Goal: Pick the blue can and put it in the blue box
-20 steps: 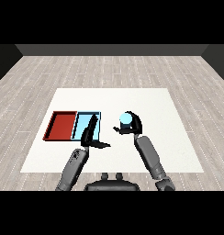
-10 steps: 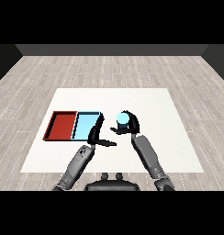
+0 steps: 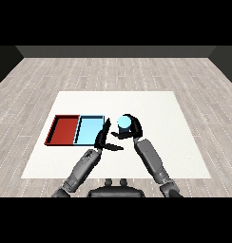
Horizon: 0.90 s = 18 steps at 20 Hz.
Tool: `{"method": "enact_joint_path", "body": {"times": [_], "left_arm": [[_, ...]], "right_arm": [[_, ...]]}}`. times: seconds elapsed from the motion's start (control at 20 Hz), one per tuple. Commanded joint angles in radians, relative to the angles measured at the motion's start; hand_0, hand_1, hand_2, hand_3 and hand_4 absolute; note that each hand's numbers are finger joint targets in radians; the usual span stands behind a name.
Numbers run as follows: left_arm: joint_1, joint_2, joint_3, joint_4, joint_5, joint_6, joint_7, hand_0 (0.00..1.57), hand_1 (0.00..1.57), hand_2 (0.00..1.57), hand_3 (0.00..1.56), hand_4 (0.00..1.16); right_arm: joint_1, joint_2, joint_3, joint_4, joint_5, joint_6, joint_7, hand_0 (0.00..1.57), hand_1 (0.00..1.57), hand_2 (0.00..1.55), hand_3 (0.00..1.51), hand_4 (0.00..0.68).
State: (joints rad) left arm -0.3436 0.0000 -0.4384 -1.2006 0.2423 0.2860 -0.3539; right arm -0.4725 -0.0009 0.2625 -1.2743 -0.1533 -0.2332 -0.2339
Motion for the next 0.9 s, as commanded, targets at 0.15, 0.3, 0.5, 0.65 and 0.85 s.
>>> {"method": "enact_joint_path", "body": {"times": [0.15,0.3,0.5,0.65,0.85], "left_arm": [[-0.017,0.000,-0.035,0.071,0.034,0.023,-0.044,0.00,0.00,0.00,0.00,0.00],[-0.039,0.000,-0.031,0.101,0.079,0.008,-0.054,0.00,0.00,0.00,0.00,0.00],[-0.064,0.000,-0.104,0.046,0.087,0.097,0.001,0.00,0.00,0.00,0.00,0.00],[-0.128,0.000,-0.078,0.222,0.163,0.041,-0.102,0.00,0.00,0.00,0.00,0.00],[-0.187,0.000,-0.201,0.126,0.182,0.189,0.043,0.00,0.00,0.00,0.00,0.00]], "right_arm": [[-0.026,0.001,0.045,0.017,-0.024,-0.029,-0.021,1.44,1.44,1.46,1.37,0.553],[-0.070,0.001,-0.003,0.135,-0.037,0.031,-0.076,1.45,1.45,1.46,1.37,0.555],[0.009,0.001,0.039,-0.020,-0.026,0.009,-0.012,1.42,1.42,1.45,1.37,0.557],[-0.014,0.001,0.111,0.004,-0.074,-0.066,-0.031,1.43,1.43,1.46,1.38,0.558],[-0.008,0.001,0.083,-0.057,-0.022,-0.049,0.021,1.43,1.43,1.46,1.38,0.552]]}}
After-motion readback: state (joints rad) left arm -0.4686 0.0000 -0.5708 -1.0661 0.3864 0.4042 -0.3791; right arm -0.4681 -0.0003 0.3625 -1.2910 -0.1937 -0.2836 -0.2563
